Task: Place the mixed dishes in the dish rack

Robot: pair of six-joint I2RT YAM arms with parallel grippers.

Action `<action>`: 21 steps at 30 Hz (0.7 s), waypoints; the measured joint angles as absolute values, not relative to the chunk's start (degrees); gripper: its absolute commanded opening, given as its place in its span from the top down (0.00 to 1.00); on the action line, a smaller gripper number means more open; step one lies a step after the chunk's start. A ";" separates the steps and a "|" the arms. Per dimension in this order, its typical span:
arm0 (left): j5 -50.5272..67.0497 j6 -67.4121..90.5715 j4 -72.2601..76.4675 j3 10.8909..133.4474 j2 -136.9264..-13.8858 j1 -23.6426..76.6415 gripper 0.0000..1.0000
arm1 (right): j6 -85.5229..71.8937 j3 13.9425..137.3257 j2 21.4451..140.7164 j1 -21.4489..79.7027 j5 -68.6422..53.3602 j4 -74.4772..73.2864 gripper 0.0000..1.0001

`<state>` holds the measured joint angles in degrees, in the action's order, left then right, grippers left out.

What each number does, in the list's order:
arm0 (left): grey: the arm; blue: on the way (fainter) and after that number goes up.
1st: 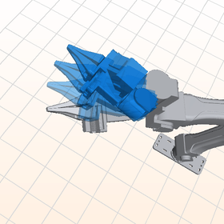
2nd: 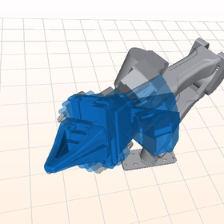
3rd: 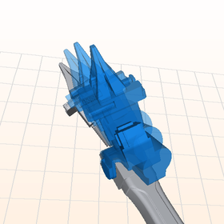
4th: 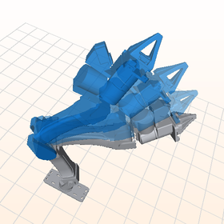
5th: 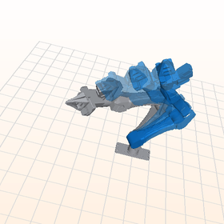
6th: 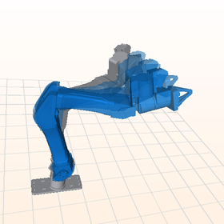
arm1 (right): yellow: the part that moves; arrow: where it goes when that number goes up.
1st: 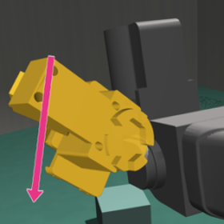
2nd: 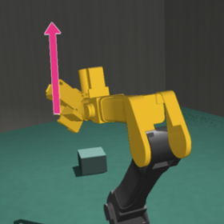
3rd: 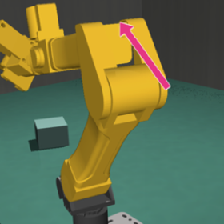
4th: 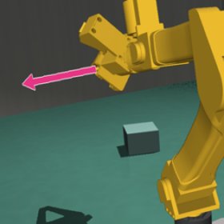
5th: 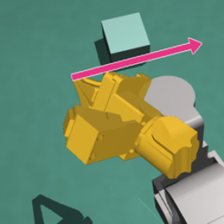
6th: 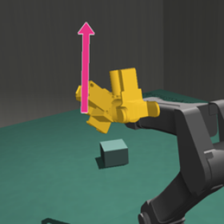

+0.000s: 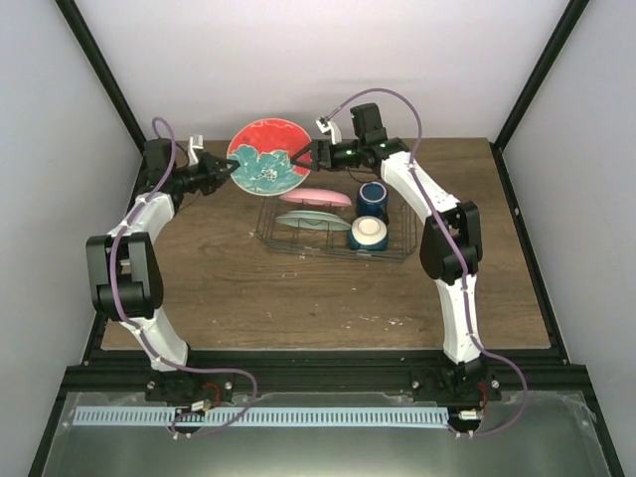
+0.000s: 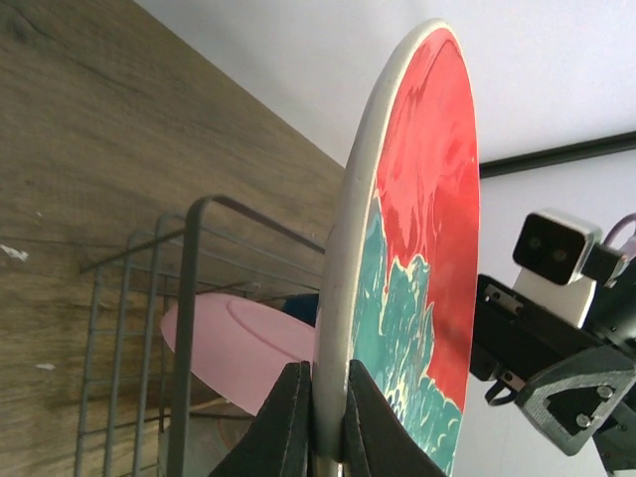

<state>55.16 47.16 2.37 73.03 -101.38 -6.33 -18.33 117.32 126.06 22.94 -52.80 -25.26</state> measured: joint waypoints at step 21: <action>54.08 47.05 4.51 73.10 -102.10 0.47 1.00 | -19.49 116.03 126.93 21.08 -52.90 -22.98 0.82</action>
<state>54.08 47.05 4.51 73.10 -102.10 0.47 -19.49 116.03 126.93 21.08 -52.90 -22.98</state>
